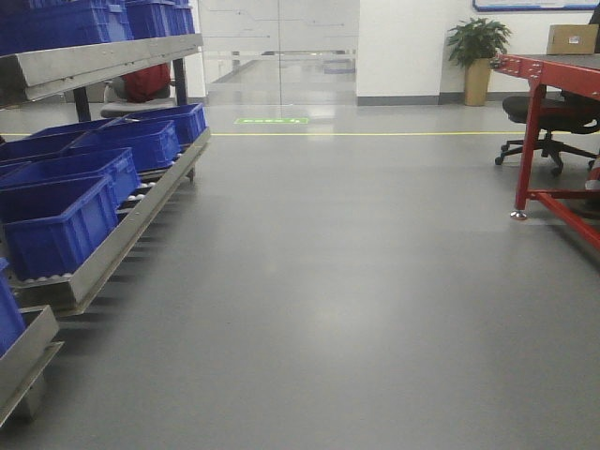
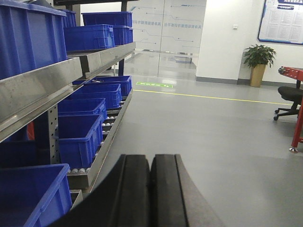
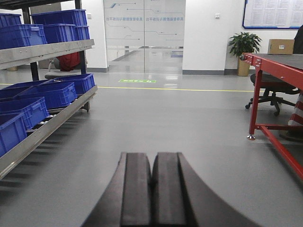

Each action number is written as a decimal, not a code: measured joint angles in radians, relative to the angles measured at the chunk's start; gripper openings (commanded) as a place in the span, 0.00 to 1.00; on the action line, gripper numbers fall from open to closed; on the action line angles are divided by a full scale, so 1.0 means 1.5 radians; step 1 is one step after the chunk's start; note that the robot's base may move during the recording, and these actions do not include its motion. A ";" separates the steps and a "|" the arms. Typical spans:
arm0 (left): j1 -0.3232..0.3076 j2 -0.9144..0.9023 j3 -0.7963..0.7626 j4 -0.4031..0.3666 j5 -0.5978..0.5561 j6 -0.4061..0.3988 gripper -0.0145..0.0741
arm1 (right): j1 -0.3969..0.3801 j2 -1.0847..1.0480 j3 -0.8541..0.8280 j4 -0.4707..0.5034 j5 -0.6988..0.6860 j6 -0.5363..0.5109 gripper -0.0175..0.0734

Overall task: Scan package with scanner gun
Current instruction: 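Drive the base forward along the aisle past the blue bin racks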

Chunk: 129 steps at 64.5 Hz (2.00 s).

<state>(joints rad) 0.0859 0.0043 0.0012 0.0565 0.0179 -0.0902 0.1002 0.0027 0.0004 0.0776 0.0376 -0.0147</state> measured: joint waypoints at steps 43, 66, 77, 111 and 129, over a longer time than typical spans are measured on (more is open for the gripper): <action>0.000 0.000 0.000 0.000 0.000 0.000 0.05 | 0.000 0.000 0.000 0.000 0.000 0.000 0.01; 0.000 0.000 0.000 0.000 0.000 0.000 0.05 | 0.000 0.000 0.000 0.000 0.000 0.000 0.01; 0.000 0.000 0.000 0.000 0.000 0.000 0.05 | 0.000 0.000 0.000 0.000 0.000 0.000 0.01; 0.000 0.000 0.000 0.000 0.000 0.000 0.05 | 0.000 0.000 0.000 0.000 0.000 0.000 0.01; 0.000 0.000 0.000 0.000 0.000 0.000 0.05 | 0.000 0.000 0.000 0.000 0.000 0.000 0.01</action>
<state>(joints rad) 0.0859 0.0043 0.0012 0.0565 0.0179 -0.0902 0.1002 0.0027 0.0004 0.0776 0.0376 -0.0147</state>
